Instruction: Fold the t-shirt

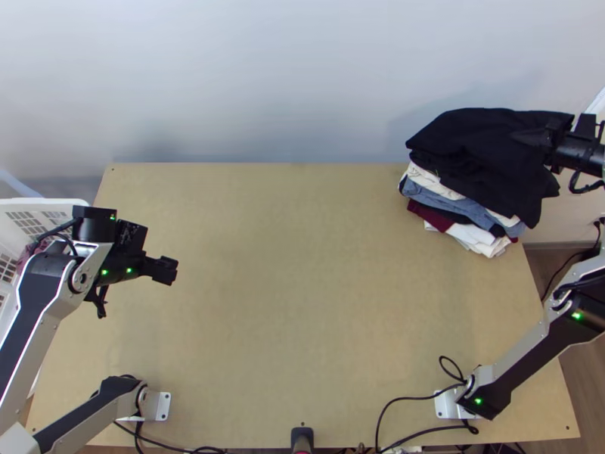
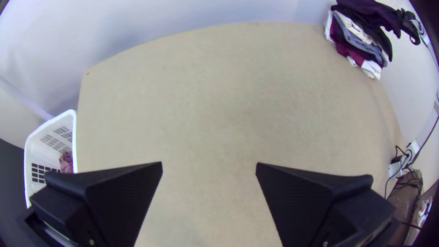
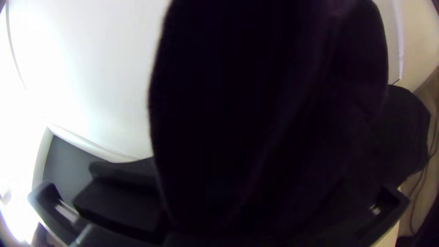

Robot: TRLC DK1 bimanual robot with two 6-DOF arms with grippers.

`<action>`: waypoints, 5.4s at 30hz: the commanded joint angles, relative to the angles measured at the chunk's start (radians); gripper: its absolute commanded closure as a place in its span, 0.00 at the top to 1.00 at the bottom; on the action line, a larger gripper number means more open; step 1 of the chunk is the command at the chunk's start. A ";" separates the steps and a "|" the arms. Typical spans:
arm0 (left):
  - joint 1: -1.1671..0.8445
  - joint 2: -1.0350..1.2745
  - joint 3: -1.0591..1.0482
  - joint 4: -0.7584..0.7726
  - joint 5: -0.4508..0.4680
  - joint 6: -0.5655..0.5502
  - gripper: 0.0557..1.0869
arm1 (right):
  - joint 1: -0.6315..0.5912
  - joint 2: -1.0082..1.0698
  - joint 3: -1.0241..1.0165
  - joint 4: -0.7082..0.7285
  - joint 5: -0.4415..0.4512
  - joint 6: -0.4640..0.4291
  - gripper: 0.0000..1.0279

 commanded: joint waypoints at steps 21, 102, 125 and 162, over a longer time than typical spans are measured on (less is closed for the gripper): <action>-0.023 0.030 -0.008 0.013 -0.006 0.013 0.96 | -0.143 -0.150 -0.218 -0.022 0.324 -0.318 0.96; 0.151 -0.144 0.177 0.266 -0.070 -0.101 0.96 | 0.470 -0.459 -0.587 1.264 1.329 -0.501 0.96; 0.137 -1.063 -0.513 1.091 -0.328 0.046 0.96 | 0.813 -1.523 -1.501 1.426 1.163 -0.472 0.96; 0.155 -1.079 -1.143 1.057 -0.354 -0.147 0.96 | 0.651 -1.971 -2.117 0.971 1.174 -0.257 0.96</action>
